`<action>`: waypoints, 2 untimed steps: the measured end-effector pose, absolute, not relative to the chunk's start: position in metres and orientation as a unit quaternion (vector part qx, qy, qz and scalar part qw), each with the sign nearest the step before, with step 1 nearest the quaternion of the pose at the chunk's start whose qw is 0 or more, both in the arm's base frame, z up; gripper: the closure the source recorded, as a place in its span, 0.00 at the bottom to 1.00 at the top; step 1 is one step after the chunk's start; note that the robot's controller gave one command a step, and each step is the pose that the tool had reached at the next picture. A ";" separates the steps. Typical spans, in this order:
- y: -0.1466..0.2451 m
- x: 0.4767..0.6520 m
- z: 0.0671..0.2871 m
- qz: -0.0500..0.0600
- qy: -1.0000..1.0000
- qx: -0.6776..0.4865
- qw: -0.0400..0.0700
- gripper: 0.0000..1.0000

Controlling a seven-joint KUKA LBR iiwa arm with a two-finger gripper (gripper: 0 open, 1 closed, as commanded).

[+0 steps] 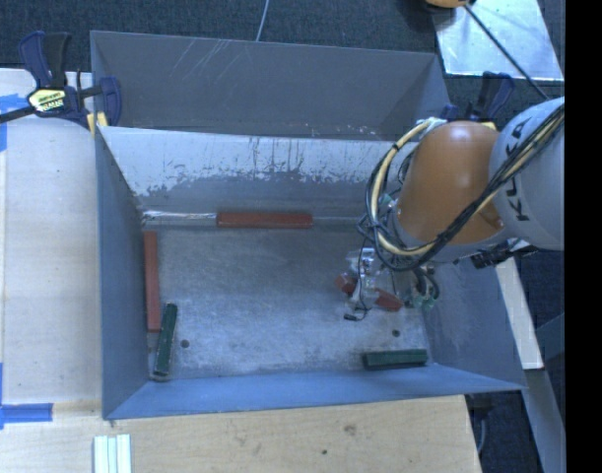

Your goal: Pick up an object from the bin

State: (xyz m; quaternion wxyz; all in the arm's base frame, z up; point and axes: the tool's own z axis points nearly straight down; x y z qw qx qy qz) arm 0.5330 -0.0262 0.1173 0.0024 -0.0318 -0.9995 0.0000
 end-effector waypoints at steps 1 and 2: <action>-0.091 0.570 0.098 0.000 -1.000 -0.026 -0.002 0.00; -0.092 0.570 0.098 0.000 -1.000 -0.026 -0.003 0.00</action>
Offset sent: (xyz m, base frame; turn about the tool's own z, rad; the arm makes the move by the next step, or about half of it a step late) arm 0.0000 0.0000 0.0000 0.0000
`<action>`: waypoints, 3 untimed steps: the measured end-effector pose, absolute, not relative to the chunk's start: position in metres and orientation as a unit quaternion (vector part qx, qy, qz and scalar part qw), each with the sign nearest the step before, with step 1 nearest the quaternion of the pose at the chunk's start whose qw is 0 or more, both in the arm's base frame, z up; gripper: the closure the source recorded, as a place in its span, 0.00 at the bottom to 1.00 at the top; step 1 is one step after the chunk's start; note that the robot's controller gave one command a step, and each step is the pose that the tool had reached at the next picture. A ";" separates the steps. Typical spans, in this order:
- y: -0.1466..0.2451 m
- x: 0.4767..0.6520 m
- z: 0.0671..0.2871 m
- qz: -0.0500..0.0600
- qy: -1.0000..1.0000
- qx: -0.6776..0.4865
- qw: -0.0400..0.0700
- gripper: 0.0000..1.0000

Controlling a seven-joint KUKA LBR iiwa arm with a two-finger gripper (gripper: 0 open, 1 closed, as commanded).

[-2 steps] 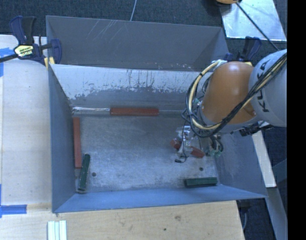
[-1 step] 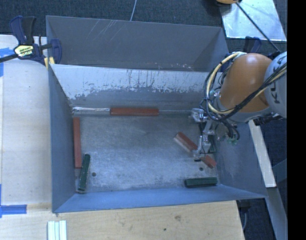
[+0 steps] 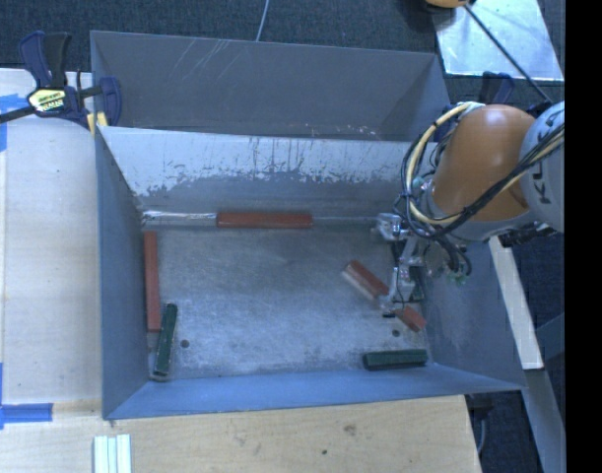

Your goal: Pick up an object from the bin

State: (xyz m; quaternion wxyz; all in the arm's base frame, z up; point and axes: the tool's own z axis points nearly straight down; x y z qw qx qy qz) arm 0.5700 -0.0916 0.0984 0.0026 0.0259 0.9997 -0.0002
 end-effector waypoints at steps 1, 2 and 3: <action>-0.092 0.514 0.070 0.000 0.998 0.057 0.002 1.00; -0.092 0.514 0.070 0.000 0.998 0.057 0.002 1.00; -0.071 0.503 0.232 0.000 0.997 0.079 0.003 1.00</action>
Offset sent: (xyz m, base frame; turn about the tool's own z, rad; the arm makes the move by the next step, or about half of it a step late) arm 0.0000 0.0000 0.0000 0.0000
